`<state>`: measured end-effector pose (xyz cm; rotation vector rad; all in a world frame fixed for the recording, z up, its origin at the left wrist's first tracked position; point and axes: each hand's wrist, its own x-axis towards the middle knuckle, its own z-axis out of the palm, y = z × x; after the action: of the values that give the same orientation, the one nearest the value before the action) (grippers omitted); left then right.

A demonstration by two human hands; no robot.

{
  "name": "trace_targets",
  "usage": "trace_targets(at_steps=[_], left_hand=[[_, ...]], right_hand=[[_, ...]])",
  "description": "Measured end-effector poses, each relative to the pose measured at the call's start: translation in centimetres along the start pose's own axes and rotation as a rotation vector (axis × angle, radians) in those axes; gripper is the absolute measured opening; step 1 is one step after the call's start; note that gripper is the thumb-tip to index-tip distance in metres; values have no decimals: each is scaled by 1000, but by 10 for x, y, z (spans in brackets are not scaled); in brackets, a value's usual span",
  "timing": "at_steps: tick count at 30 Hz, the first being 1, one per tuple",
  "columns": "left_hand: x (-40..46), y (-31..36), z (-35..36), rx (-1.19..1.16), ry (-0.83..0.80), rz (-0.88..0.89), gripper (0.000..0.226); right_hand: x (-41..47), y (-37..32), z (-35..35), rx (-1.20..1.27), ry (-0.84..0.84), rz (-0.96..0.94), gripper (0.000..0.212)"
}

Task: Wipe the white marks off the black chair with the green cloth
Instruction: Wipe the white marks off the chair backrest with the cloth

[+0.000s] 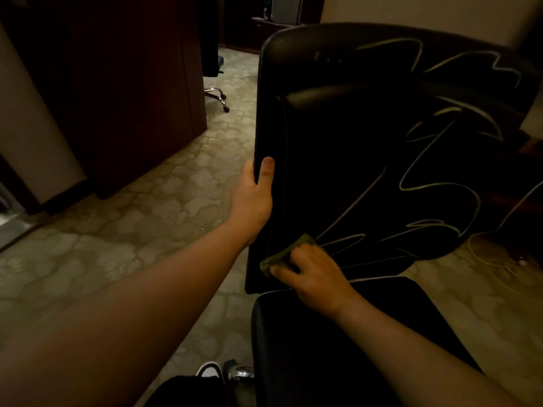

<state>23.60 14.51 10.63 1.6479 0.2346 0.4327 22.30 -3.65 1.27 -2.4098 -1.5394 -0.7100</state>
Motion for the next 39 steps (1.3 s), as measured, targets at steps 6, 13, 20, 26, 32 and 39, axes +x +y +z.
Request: trace_targets(at_steps=[6, 13, 20, 26, 32, 39], left_hand=[[5, -8, 16, -9, -3, -27, 34], [9, -10, 26, -11, 67, -29, 26], [7, 3, 29, 144, 141, 182, 48], [21, 43, 34, 165, 150, 310, 63], [39, 86, 44, 246, 137, 434, 58], [64, 147, 73, 777, 59, 819, 54]], right_hand=[[57, 57, -71, -116, 471, 338, 14], [40, 44, -35, -79, 353, 252, 30], [4, 67, -37, -143, -1, -176, 23], [38, 122, -101, -255, 167, -64, 15], [72, 173, -171, -226, 398, 306, 21], [115, 173, -195, 0, 692, 637, 30]])
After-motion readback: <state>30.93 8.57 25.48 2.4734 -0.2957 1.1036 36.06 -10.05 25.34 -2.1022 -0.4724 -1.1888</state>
